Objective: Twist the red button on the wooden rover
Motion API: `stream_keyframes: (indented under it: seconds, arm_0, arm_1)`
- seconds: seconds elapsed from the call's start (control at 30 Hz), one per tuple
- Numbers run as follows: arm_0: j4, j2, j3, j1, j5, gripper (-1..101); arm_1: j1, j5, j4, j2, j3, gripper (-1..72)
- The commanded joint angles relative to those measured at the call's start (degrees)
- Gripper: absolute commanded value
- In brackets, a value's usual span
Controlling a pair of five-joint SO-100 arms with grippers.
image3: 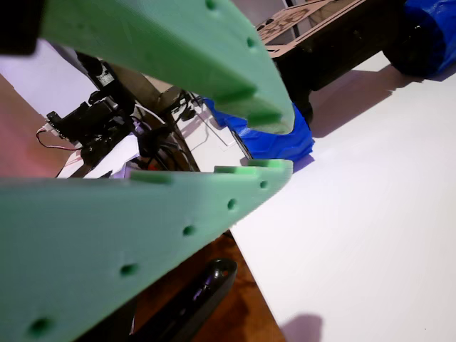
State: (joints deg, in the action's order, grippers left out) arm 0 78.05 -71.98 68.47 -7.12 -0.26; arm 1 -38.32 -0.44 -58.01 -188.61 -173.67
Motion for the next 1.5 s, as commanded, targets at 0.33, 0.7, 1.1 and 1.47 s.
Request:
stream_keyframes:
  seconds: [0.33,0.7,1.1,1.47]
  arm_0:
    - [-2.6,4.3,-2.6,0.5,0.2,22]
    - [-2.5,6.7,-2.7,4.0,0.4,23]
    - [-4.0,7.7,-2.7,4.0,0.3,21]
    - [-5.7,9.4,-2.7,3.5,-0.1,21]
  arm_1:
    - [-0.4,-0.3,-0.3,-0.3,0.4,0.3]
    - [-0.4,-0.3,-0.3,-0.3,0.4,0.3]
    - [-0.4,-0.3,-0.3,-0.3,0.4,0.3]
    - [-0.4,-0.3,-0.3,-0.3,0.4,0.3]
